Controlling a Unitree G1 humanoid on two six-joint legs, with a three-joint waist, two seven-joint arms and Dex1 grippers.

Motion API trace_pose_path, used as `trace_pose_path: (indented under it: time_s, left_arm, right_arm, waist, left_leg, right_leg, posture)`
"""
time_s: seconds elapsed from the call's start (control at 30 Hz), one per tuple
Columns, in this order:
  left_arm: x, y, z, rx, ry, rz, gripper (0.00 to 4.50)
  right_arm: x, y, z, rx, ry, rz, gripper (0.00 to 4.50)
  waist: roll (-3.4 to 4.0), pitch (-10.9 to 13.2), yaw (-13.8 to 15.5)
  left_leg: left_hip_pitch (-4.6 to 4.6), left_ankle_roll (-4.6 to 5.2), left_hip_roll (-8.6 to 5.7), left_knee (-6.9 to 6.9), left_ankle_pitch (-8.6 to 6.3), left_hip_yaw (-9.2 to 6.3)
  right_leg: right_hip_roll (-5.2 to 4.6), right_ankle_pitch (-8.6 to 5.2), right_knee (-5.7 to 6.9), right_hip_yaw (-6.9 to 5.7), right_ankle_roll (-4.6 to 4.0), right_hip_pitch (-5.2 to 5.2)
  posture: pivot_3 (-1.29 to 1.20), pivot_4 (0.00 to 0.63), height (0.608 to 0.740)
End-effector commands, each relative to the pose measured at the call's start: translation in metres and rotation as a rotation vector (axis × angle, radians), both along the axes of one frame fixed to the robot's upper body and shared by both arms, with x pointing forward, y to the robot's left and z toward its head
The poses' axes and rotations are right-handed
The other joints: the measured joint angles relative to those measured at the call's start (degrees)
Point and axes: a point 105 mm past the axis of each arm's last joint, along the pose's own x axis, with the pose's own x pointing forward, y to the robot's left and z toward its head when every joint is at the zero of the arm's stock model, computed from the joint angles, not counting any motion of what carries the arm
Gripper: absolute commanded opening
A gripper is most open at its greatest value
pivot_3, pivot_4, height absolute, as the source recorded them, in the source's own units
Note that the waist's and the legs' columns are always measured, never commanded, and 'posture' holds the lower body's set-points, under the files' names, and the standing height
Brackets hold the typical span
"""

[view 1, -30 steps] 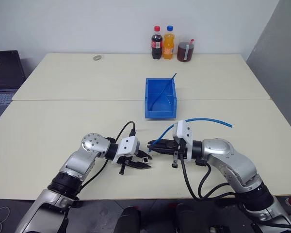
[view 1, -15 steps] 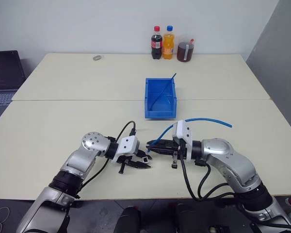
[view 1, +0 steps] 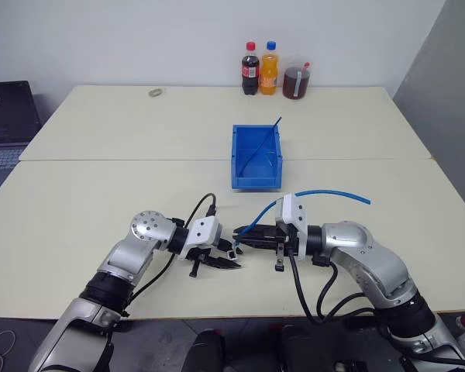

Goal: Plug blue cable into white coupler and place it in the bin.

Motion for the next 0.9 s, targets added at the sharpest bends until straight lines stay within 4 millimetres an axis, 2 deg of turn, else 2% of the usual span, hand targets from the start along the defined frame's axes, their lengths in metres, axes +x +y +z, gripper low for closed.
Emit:
trace_pose_path:
  time_s: [0.03, 0.1, 0.17, 0.2, 0.4, 0.77, 0.9]
  left_arm:
    - [0.0004, 0.008, -0.0103, 0.034, 0.002, 0.044, 0.99]
    - [0.0015, 0.0087, -0.0109, 0.035, -0.004, 0.053, 0.99]
    - [0.0016, 0.0081, -0.011, 0.03, -0.001, 0.057, 1.69]
    - [0.0016, 0.0075, -0.011, 0.027, 0.0, 0.058, 1.77]
    - [0.0038, 0.0076, -0.0092, 0.017, -0.011, 0.072, 2.96]
    - [0.0044, 0.0129, -0.0079, -0.06, 0.04, 0.234, 2.96]
    - [-0.0026, 0.0093, -0.0101, -0.074, 0.044, 0.258, 2.96]
  right_arm:
    - [-0.003, -0.0014, 0.0145, 0.03, -0.058, 0.005, 0.0]
    - [-0.0029, -0.0018, 0.0153, 0.031, -0.058, 0.004, 0.0]
    - [-0.0028, -0.0021, 0.0157, 0.03, -0.058, 0.004, 0.0]
    - [-0.0028, -0.0022, 0.016, 0.03, -0.059, 0.004, 0.0]
    - [-0.0028, -0.0035, 0.0178, 0.025, -0.06, 0.006, 0.0]
    - [-0.0045, -0.0082, 0.0178, 0.016, -0.054, -0.008, 0.0]
    - [-0.0047, -0.0094, 0.0175, 0.012, -0.054, -0.013, 0.0]
  waist:
    - [0.0, 0.0, -0.02]
    - [0.01, 0.0, 0.01]
    - [0.01, 0.0, 0.01]
    - [0.01, 0.0, -0.02]
    - [0.0, 0.0, 0.01]
    - [0.0, 0.0, -0.01]
    - [0.0, 0.0, -0.03]
  left_leg:
    - [0.0, 0.0, 0.0, 0.0, 0.0, 0.0]
    - [0.01, 0.0, 0.0, 0.0, 0.0, 0.0]
    - [0.02, 0.0, 0.0, 0.0, 0.0, -0.01]
    - [0.02, 0.01, 0.0, 0.0, 0.01, -0.01]
    - [-0.02, 0.01, -0.01, 0.01, 0.01, -0.01]
    - [0.0, 0.01, 0.01, 0.01, 0.01, -0.03]
    - [0.0, 0.01, 0.01, 0.01, 0.01, -0.03]
  right_leg:
    - [0.0, 0.0, 0.0, 0.0, 0.0, 0.0]
    - [0.0, 0.0, 0.01, 0.0, -0.01, 0.0]
    - [0.0, 0.01, 0.02, -0.02, -0.01, 0.02]
    - [0.0, 0.02, 0.02, -0.01, -0.03, 0.02]
    - [0.0, 0.03, 0.01, -0.02, -0.04, -0.01]
    - [0.0, 0.03, 0.02, -0.02, -0.04, -0.01]
    - [0.0, 0.03, 0.04, -0.01, -0.04, -0.01]
  posture:
    - [0.0, 0.15, 0.74]
    - [0.0, 0.15, 0.74]
    - [0.0, 0.15, 0.74]
    - [0.0, 0.15, 0.74]
    - [0.0, 0.15, 0.74]
    - [0.0, 0.15, 0.74]
    - [0.0, 0.15, 0.74]
